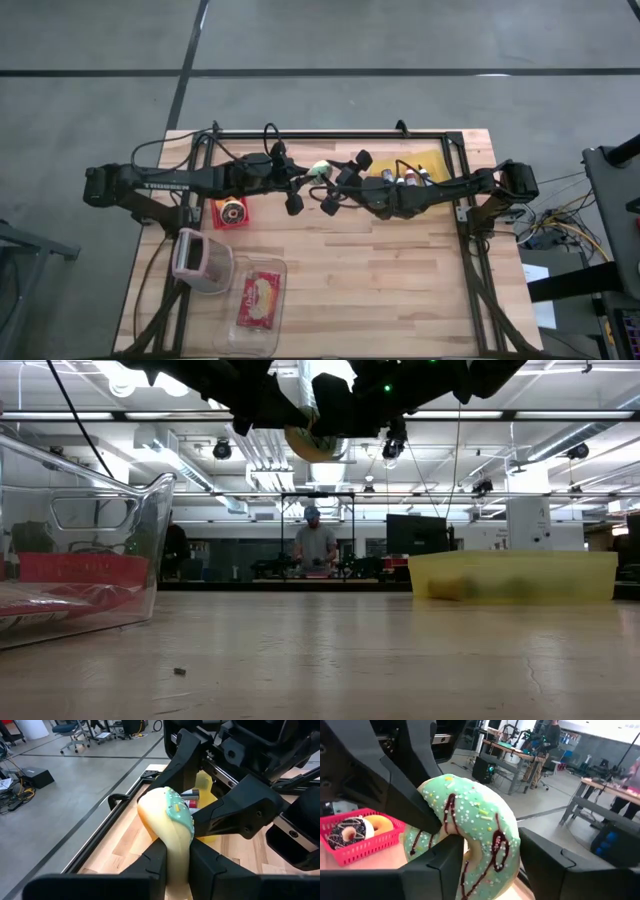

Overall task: Pick & Place Food Item
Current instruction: Put the green donut into the red bin

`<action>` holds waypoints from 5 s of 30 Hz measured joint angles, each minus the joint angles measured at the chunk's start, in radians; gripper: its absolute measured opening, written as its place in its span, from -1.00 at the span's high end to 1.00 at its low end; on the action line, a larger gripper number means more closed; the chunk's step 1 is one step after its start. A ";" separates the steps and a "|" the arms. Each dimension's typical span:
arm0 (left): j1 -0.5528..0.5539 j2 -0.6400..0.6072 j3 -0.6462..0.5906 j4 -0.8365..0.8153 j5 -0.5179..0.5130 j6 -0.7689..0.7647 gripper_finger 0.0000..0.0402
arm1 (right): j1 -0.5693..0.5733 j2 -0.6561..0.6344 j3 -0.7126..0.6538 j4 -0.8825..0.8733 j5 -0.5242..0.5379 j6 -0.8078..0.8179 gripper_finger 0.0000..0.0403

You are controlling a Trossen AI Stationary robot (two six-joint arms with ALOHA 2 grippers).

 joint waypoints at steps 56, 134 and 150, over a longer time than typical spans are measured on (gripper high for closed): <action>0.000 -0.002 0.000 -0.030 0.002 0.026 0.71 | 0.163 -0.434 -0.082 -0.846 -0.001 0.455 -0.08; 0.000 -0.092 0.017 -1.457 -0.294 -1.092 0.71 | 0.161 -0.740 -0.366 -0.583 0.000 0.383 -0.08; 0.000 -0.093 0.007 -1.412 -0.332 -1.025 0.71 | 0.161 -0.740 -0.366 -0.583 0.000 0.383 -0.08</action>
